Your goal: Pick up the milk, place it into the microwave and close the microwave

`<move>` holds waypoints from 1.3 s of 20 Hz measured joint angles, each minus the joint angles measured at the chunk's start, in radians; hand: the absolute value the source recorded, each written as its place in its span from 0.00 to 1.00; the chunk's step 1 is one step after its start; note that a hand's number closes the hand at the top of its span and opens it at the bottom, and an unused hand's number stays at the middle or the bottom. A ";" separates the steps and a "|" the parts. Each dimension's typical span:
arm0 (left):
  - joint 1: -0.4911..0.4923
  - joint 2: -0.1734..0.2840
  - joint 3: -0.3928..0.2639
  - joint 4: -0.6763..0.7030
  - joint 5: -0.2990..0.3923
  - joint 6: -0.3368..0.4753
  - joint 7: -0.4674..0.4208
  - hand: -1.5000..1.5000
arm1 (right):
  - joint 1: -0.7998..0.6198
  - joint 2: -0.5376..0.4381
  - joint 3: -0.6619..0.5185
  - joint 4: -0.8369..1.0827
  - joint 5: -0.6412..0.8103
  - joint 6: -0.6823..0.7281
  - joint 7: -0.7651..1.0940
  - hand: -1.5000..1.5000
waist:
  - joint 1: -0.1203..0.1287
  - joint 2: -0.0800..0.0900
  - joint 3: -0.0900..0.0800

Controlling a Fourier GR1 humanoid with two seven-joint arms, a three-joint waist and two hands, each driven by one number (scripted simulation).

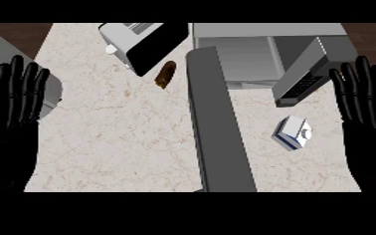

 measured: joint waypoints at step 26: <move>0.301 -0.116 -0.203 -0.121 -0.054 0.059 -0.021 0.00 | -0.032 0.030 -0.206 0.333 0.007 -0.101 -0.056 0.00 | 0.033 -0.009 0.005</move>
